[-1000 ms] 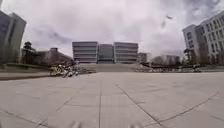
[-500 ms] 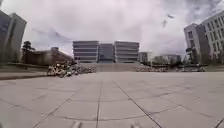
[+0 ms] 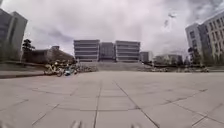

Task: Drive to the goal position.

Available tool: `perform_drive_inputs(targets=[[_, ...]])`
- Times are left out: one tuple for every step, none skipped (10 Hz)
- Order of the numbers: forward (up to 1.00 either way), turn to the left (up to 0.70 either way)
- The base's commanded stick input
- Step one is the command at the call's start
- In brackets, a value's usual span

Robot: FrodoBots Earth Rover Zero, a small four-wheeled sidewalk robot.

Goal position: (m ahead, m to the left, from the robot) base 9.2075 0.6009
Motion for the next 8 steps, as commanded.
perform_drive_inputs(targets=[[1.0,0.0],[1.0,0.0],[1.0,0.0],[1.0,0.0],[1.0,0.0],[1.0,0.0],[1.0,0.0],[1.0,0.0]])
